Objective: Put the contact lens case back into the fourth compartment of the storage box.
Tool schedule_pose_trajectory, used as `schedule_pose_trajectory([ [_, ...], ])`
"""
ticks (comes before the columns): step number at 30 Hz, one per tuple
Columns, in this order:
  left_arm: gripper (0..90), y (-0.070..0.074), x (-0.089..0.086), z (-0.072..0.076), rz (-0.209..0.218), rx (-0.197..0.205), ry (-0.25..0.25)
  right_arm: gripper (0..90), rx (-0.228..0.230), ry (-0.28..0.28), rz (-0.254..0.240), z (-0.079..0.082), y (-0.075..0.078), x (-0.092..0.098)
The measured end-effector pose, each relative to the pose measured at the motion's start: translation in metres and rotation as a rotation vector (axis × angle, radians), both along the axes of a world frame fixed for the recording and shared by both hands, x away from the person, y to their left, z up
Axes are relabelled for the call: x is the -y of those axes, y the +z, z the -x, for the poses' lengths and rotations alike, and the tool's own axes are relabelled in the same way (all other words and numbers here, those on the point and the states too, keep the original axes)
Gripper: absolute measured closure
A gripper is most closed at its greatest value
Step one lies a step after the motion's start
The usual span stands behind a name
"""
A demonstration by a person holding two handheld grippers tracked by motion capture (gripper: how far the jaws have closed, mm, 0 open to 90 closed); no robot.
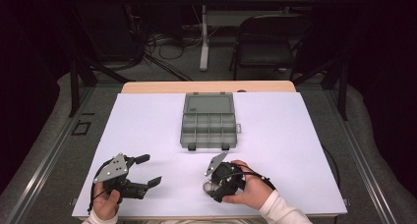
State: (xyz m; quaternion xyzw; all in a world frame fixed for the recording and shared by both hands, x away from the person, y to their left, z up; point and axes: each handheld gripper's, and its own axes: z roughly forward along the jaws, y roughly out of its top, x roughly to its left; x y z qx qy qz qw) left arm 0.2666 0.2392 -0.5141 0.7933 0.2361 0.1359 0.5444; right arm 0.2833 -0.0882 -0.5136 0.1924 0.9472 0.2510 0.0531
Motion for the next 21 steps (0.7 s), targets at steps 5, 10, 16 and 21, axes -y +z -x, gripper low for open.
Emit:
schedule_pose_trajectory([
  [5, 16.0, 0.0, 0.0, 0.0, 0.0, -0.001, 0.001, 34.3, -0.016, 0.009, 0.027, -0.003, -0.004, -0.003],
  [10, 16.0, 0.0, 0.0, 0.0, 0.002, -0.001, -0.002, 34.7, -0.034, 0.021, 0.056, -0.005, -0.007, -0.005],
  [16, 16.0, 0.0, 0.0, 0.0, 0.002, -0.002, -0.001, 35.4, -0.049, 0.021, 0.074, -0.009, -0.01, -0.006],
  [21, 16.0, -0.001, 0.0, -0.001, 0.001, -0.002, 0.0, 35.9, -0.052, 0.04, 0.088, -0.01, -0.013, -0.008],
])
